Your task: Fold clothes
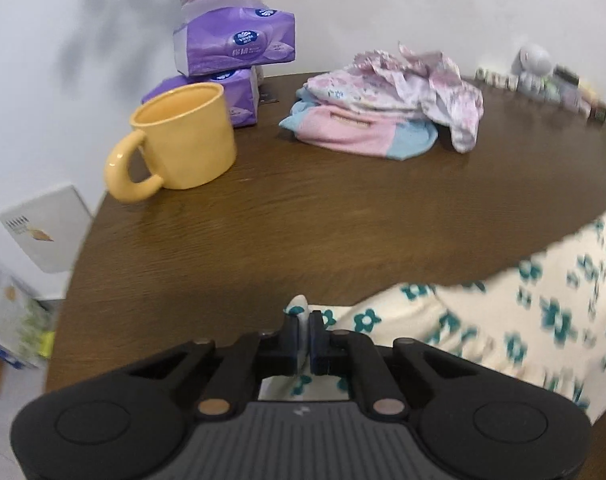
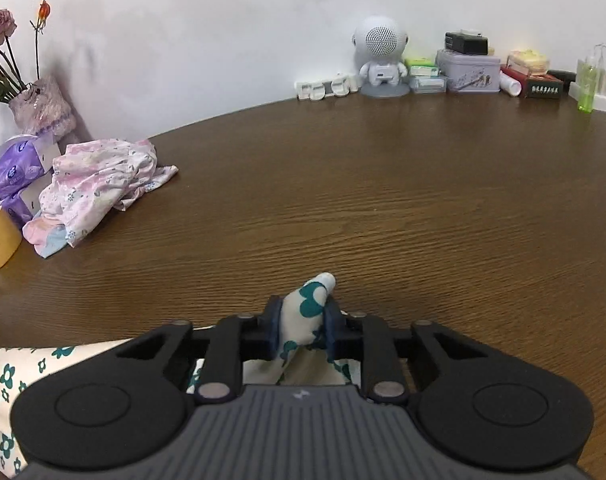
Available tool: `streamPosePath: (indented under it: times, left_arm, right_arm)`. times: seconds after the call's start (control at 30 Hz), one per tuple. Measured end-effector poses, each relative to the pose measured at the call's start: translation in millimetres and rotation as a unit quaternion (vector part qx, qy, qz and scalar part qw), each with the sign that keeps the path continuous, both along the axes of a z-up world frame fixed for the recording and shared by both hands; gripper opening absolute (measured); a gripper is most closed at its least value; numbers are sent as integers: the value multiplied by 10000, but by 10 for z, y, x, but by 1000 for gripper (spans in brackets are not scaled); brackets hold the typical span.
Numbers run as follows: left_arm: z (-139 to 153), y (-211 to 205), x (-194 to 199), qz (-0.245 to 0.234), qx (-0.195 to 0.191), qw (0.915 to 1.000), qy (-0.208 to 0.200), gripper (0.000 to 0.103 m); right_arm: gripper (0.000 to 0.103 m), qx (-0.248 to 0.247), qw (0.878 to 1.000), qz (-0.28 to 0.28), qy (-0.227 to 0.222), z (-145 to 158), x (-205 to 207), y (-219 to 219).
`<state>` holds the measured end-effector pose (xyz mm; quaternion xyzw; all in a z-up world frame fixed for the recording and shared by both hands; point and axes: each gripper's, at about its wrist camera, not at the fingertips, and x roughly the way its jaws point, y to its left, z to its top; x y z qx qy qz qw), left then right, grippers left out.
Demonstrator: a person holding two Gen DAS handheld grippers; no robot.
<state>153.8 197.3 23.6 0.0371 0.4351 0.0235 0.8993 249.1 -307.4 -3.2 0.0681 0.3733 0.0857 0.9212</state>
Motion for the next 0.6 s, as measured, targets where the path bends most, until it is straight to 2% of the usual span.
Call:
streamPosePath:
  times: [0.23, 0.33, 0.4, 0.53, 0.6]
  left_arm:
    - [-20, 164, -347, 479, -325, 9982, -169, 2]
    - [-7, 165, -366, 586, -368, 9975, -170, 3]
    - [18, 178, -378, 682, -403, 9967, -196, 10]
    - [120, 267, -464, 989, -503, 9927, -469, 20]
    - [235, 278, -532, 1073, -463, 9903, -755, 27]
  right_arm:
    - [12, -184, 9996, -74, -220, 13, -175, -34]
    - [12, -262, 9993, -70, -264, -5, -193, -16]
    - [14, -286, 9991, -82, -294, 11, -210, -22]
    - [37, -326, 9984, -141, -438, 92, -303, -81]
    - [38, -354, 9975, -190, -573, 161, -391, -138]
